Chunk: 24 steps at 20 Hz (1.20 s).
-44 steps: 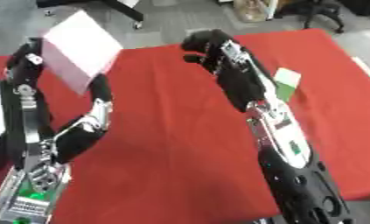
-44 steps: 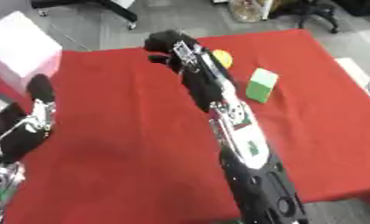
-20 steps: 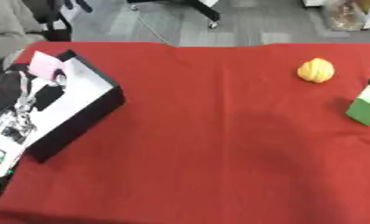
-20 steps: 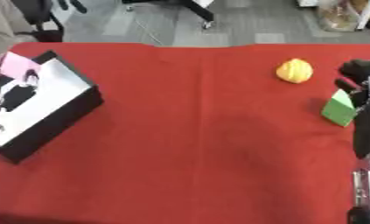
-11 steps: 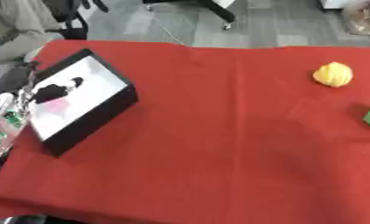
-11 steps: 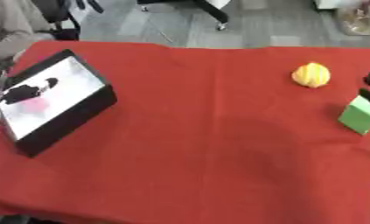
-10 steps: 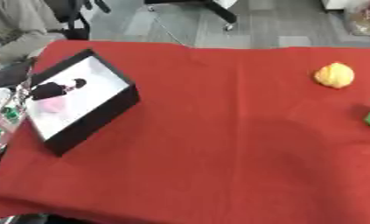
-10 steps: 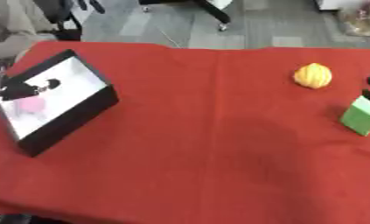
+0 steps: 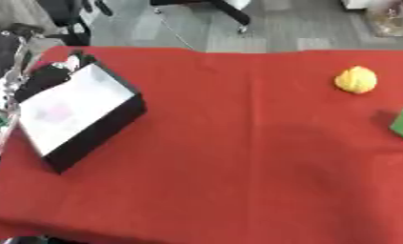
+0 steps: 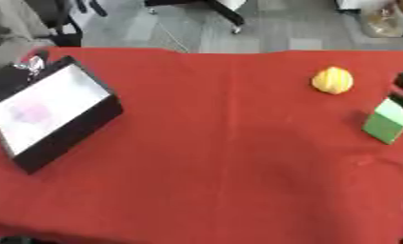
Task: Pick up the objects with one hand, pass them to the other hand, and then place them into the box on the other side of the table.
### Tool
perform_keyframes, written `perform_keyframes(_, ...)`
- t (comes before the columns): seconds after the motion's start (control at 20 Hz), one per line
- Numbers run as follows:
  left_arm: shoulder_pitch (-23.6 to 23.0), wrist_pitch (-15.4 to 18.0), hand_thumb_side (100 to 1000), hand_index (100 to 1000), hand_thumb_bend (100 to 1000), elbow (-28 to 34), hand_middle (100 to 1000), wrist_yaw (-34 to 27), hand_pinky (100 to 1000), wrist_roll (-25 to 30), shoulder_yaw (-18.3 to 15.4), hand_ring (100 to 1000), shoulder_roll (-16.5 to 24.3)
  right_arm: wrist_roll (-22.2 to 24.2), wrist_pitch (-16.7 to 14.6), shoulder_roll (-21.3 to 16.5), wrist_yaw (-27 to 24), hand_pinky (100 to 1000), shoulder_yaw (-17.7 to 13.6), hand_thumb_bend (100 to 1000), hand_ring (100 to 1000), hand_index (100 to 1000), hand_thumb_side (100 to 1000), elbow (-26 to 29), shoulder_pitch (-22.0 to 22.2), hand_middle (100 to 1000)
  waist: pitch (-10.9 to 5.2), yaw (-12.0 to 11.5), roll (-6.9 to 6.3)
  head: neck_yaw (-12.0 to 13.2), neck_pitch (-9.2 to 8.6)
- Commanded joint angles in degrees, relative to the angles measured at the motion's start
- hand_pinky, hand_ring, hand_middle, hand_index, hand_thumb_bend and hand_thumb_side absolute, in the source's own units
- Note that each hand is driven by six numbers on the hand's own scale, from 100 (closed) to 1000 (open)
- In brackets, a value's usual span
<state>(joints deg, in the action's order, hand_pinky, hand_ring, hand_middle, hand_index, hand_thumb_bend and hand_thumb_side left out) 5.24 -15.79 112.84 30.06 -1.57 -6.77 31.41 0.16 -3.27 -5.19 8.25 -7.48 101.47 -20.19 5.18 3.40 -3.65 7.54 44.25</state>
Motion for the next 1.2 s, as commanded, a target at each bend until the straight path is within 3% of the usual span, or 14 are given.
perform_keyframes(0.05, 1.0, 11.8, 772, 859, 324, 1.7, 838, -9.6, 723, -2.9, 2.9, 810, -4.2, 1.9, -0.8, -3.6, 8.8, 837, -1.2, 100, 884, 797, 634, -2.8, -3.4, 786, -1.4, -0.2, 1.47, -6.5, -0.13)
perform_keyframes(0.2, 2.4, 17.4, 761, 847, 332, 1.8, 833, -15.3, 719, -1.6, 6.1, 805, -8.9, 3.6, -1.8, -6.6, 15.1, 846, -2.0, 100, 908, 831, 641, -8.7, -7.1, 819, -1.29, -0.5, 2.36, -11.5, -0.13)
perform_keyframes(0.3, 3.9, 19.5, 743, 836, 336, 1.8, 828, -17.8, 717, -0.2, 8.2, 801, -12.0, 5.1, -2.5, -9.1, 19.2, 872, -2.0, 174, 970, 904, 658, -13.7, -10.0, 900, -1.3, -0.8, 2.93, -14.8, -0.13)
perform_keyframes(0.5, 5.7, 21.8, 748, 827, 329, 1.8, 826, -23.1, 716, 2.6, 11.4, 800, -16.4, 8.7, -4.6, -12.9, 27.0, 904, -2.3, 278, 1000, 948, 640, -25.2, -15.2, 972, -1.38, -1.6, 3.27, -18.7, -0.13)
perform_keyframes(0.8, 4.6, 21.8, 771, 819, 314, 1.8, 826, -24.9, 717, 6.9, 13.8, 803, -17.7, 13.2, -6.6, -17.0, 37.7, 923, -3.2, 334, 1000, 968, 614, -38.2, -18.8, 973, -1.5, -2.2, 3.31, -21.4, -0.13)
perform_keyframes(1.2, 4.2, 20.6, 783, 817, 307, 1.8, 827, -23.6, 717, 8.8, 14.3, 806, -18.1, 17.3, -7.4, -19.3, 43.0, 936, -4.8, 359, 1000, 978, 600, -40.0, -18.4, 967, -1.66, -2.2, 3.71, -21.9, -0.13)
